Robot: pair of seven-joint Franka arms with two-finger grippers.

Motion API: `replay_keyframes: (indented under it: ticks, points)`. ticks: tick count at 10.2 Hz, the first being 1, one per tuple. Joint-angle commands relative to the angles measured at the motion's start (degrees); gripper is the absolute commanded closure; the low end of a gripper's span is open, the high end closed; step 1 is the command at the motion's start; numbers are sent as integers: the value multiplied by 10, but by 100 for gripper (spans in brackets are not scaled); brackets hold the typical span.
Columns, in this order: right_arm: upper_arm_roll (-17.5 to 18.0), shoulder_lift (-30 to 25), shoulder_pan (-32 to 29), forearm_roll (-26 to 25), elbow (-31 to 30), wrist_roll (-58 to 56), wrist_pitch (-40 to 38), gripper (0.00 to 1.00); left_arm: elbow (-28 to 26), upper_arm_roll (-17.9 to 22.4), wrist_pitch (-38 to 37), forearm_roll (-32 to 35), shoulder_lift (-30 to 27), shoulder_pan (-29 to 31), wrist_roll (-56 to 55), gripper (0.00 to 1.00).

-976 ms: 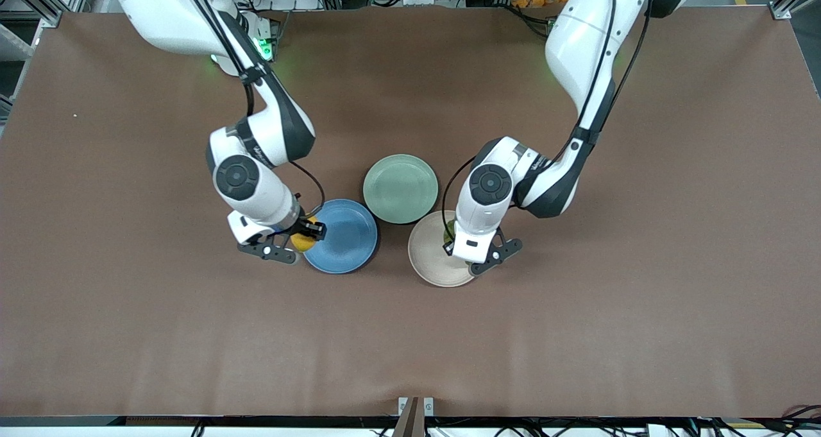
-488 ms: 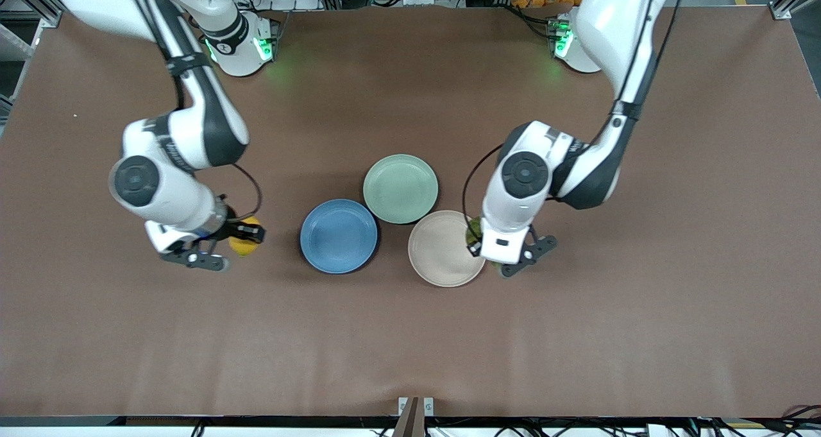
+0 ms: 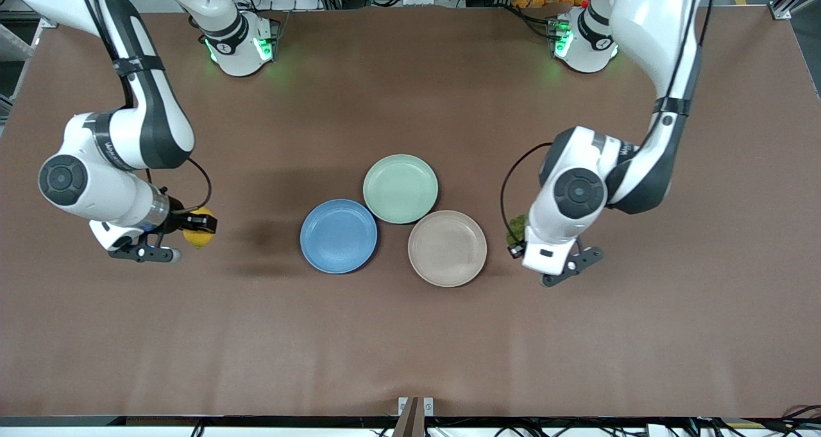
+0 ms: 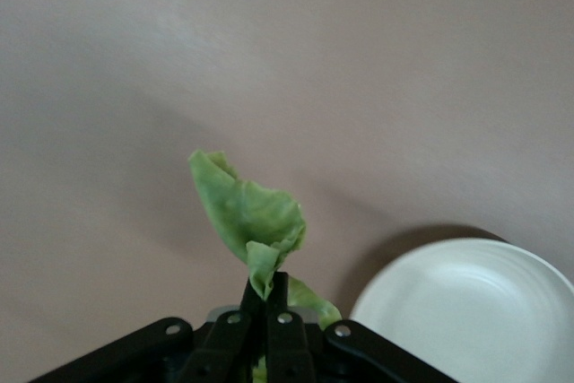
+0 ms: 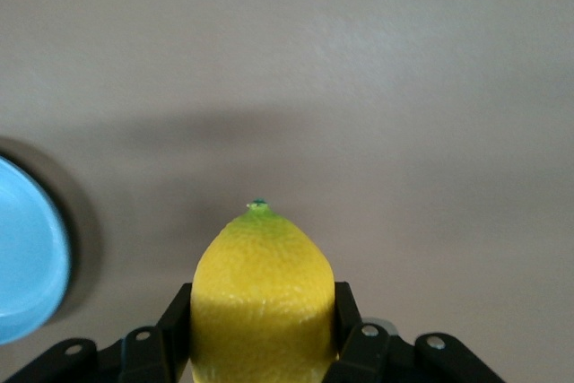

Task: Pick lemon and lettuce from blue and beige plates
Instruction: 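Lift the lemon with the right gripper while the left gripper lifts lettuce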

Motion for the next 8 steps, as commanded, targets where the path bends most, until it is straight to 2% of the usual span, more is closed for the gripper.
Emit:
replay_keyframes:
  ticks: [1,4,8]
  points:
    - [-16,-24,-16,-7,-59,-60,43,91,-65,-9,-1,6,-53,34,52,100]
    - [-37,-19,-19,-7,-127,-95,136,91,-113,-9,26,7,-73,70,107,100]
    - [-50,27,-19,-7,-140,-95,185,90,-139,-9,61,7,-75,112,183,100]
